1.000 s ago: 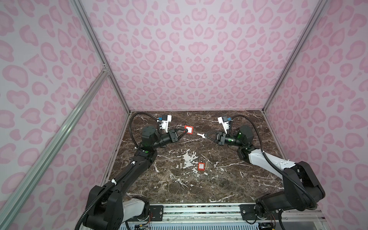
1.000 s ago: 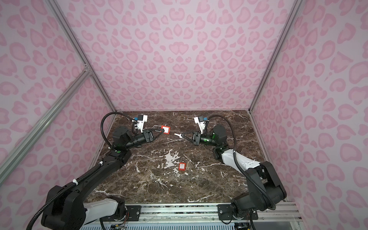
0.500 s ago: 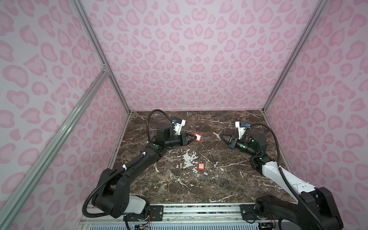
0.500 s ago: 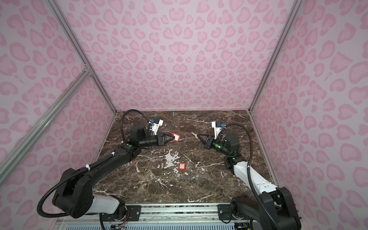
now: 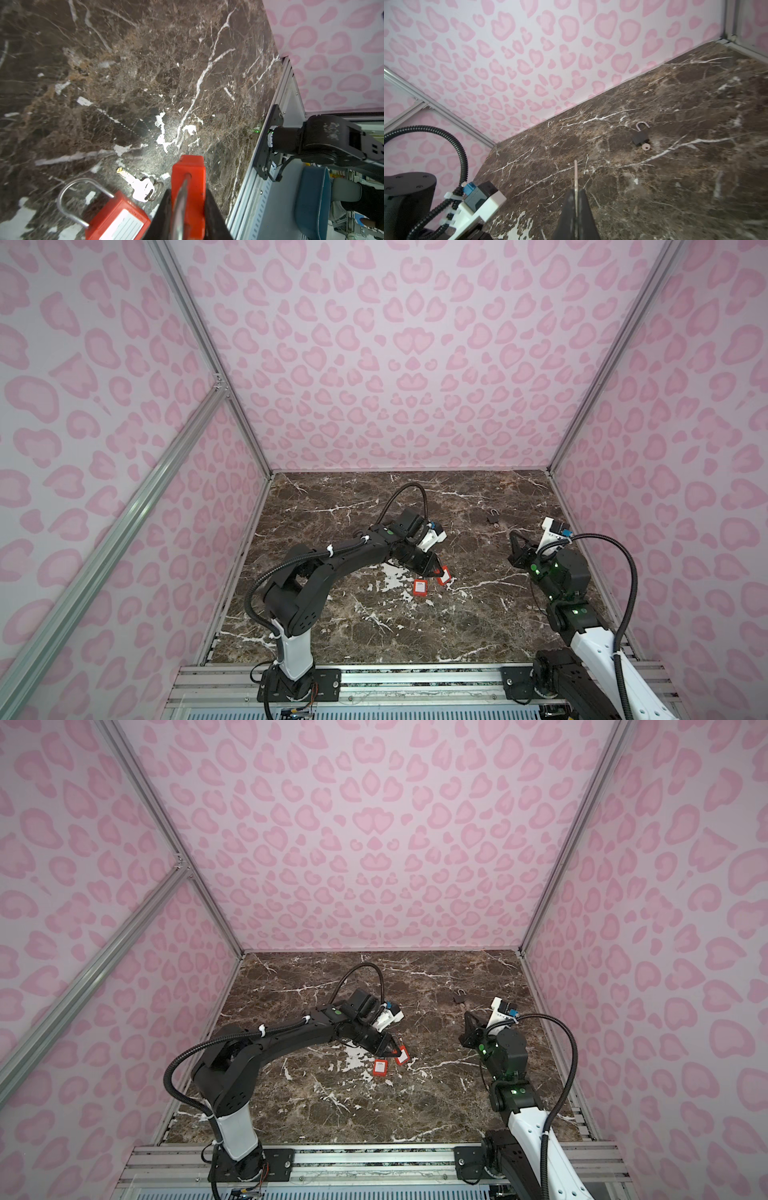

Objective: Lock with the key

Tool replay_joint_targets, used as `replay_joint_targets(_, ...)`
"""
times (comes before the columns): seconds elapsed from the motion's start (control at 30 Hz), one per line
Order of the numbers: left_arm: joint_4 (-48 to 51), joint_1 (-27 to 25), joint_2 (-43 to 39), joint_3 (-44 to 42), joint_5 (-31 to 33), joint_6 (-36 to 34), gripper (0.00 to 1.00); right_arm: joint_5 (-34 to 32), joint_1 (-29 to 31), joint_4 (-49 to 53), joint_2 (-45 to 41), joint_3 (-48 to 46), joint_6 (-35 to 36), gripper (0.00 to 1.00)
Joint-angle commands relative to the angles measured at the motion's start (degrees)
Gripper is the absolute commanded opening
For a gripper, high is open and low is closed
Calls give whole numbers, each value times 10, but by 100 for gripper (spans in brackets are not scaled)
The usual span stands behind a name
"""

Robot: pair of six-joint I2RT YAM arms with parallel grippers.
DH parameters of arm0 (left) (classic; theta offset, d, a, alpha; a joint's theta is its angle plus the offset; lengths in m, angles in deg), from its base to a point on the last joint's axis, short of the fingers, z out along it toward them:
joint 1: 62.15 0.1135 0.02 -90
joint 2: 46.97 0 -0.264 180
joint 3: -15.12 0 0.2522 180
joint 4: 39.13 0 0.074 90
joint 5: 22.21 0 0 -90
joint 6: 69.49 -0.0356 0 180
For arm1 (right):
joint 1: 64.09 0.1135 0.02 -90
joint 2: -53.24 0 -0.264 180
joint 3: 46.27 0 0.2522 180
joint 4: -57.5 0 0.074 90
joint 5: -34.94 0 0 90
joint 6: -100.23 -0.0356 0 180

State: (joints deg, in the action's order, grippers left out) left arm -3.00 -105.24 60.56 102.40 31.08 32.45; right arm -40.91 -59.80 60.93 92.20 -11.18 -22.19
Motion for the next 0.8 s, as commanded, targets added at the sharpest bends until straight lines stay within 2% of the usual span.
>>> replay_joint_targets(0.0, 23, -11, 27, 25, -15, -27, 3, -9, -14, 19, -19, -12, -7, 0)
replay_joint_targets(0.17, 54, -24, 65, 59, -12, -47, 3, -9, -18, 16, -34, -22, -15, 0)
replay_joint_targets(0.47, 70, -29, 103, 78, -39, -57, 3, -2, -21, 17, -33, -18, -13, 0)
replay_joint_targets(0.67, 84, -30, 119, 89, -31, -65, 3, -2, -21, 9, -27, -18, -17, 0)
replay_joint_targets(0.77, 85, -30, 122, 90, -25, -65, 8, 0, -21, 9, -22, -16, -17, 0)
